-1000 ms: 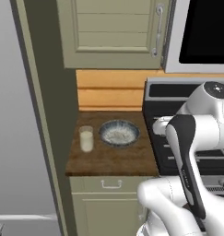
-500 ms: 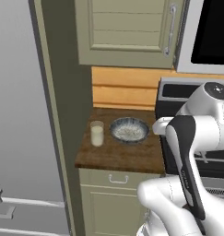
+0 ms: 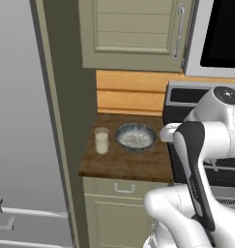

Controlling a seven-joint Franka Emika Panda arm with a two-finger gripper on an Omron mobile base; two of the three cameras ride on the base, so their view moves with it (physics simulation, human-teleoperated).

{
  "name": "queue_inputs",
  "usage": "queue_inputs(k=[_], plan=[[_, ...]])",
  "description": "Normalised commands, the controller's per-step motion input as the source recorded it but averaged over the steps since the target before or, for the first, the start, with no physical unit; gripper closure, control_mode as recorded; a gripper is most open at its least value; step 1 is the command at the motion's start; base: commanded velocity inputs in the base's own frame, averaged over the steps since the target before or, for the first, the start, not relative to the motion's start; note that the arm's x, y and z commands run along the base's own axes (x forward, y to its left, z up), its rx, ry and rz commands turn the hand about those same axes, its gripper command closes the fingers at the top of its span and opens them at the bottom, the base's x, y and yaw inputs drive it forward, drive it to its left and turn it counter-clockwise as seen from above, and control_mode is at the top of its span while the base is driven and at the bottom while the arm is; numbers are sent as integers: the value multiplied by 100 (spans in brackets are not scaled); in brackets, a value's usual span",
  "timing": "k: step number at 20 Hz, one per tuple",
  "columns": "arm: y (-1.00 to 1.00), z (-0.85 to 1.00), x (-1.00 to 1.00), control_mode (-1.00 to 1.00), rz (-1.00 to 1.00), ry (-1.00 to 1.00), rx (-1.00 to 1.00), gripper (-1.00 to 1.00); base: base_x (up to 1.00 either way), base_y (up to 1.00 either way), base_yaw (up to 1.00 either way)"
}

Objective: Grab a lemon wedge from the fridge and one ice cube from the ice bowl, and put them in the glass of lemonade.

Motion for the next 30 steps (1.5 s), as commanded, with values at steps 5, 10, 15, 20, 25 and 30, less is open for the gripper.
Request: queue_inputs(k=[5, 10, 15, 20, 25, 30], plan=[[14, -17, 24, -100, -11, 14, 5, -100, 0, 0, 0], [60, -12, 100, -100, -18, 6, 0, -100, 0, 0, 0], [14, -35, 100, -100, -7, 44, -5, -100, 0, 0, 0], [-1, -38, 100, -100, -1, 49, 0, -100, 0, 0, 0], [-4, -53, 90, -100, 0, 13, 0, -100, 0, 0, 0], [0, -62, 39, -100, 0, 0, 0, -100, 0, 0, 0]])
